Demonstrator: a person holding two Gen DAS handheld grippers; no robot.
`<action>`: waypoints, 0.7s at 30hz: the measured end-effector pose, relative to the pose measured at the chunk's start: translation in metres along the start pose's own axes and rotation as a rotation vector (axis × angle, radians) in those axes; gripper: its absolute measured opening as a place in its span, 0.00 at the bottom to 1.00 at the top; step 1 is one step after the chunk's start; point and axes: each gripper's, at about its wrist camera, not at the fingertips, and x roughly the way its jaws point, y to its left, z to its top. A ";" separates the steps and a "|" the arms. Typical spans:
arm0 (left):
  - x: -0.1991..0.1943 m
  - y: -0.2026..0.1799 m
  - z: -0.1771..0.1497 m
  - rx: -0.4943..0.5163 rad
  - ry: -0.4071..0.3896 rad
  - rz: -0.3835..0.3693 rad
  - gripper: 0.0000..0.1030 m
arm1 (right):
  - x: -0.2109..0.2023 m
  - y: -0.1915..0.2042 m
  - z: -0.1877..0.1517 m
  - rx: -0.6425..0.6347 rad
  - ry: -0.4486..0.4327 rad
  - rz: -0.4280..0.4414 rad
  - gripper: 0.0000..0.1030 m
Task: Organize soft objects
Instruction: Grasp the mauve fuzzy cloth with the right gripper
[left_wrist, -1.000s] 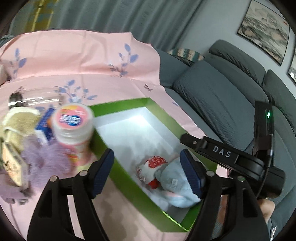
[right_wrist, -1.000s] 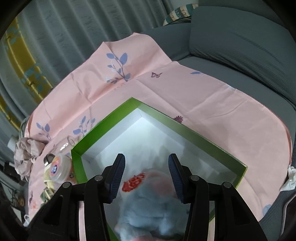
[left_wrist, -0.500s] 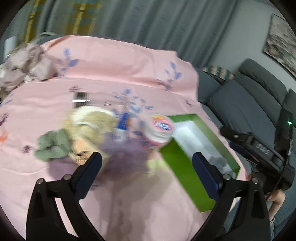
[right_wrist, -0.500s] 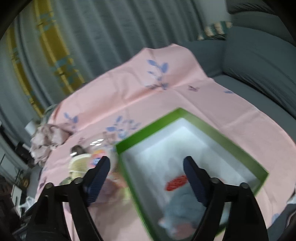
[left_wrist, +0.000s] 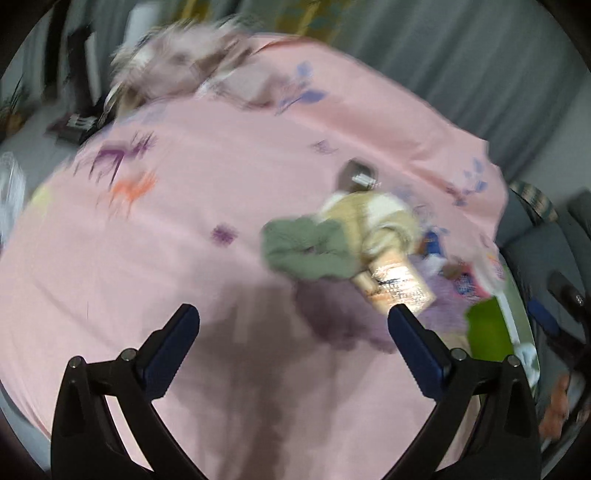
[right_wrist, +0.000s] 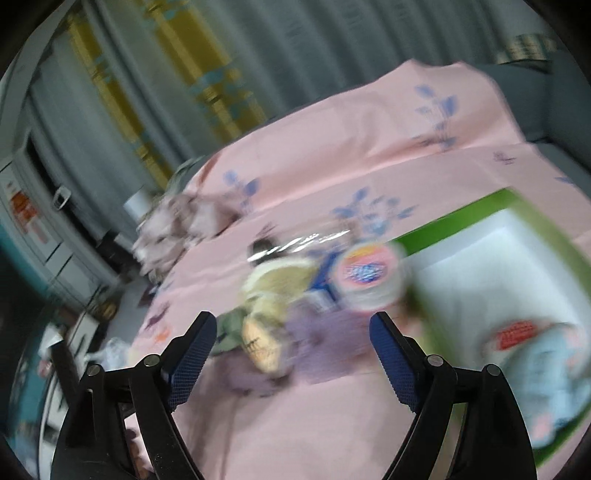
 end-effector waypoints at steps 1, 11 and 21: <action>0.005 0.006 0.000 -0.023 0.025 0.018 0.99 | 0.011 0.008 -0.004 -0.008 0.023 0.017 0.83; 0.001 0.049 0.010 -0.158 0.017 0.051 0.99 | 0.118 0.061 -0.056 -0.133 0.295 -0.028 0.71; -0.004 0.063 0.016 -0.204 0.020 0.038 0.99 | 0.157 0.074 -0.076 -0.313 0.206 -0.223 0.40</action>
